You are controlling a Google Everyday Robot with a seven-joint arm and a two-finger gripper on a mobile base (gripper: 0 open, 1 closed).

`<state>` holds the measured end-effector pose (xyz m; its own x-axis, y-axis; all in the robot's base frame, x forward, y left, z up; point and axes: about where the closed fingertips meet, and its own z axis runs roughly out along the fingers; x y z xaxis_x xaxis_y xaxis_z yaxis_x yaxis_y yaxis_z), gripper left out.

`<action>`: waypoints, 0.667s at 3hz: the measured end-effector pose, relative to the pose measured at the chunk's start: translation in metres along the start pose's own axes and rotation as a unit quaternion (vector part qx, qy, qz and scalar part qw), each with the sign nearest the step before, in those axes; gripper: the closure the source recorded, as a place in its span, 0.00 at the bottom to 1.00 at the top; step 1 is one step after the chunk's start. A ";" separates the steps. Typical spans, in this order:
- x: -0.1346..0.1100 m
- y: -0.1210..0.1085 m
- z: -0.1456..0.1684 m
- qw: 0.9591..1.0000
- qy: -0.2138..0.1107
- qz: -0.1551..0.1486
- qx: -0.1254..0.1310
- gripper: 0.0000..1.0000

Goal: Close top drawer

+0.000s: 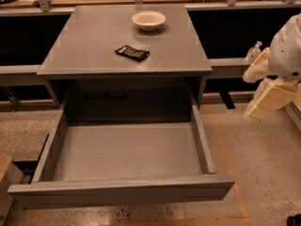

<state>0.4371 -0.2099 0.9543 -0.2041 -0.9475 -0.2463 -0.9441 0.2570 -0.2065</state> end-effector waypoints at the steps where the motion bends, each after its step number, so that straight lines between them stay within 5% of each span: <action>1: -0.002 0.021 0.039 0.999 -0.022 -0.018 -0.040 0.63; 2: 0.005 0.051 0.087 0.995 -0.015 -0.019 -0.095 0.86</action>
Offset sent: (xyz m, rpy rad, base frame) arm -0.0544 0.0362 -0.1733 0.0642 0.3447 0.1123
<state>0.4106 -0.1847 0.8605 -0.1623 -0.9488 -0.2710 -0.9834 0.1780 -0.0342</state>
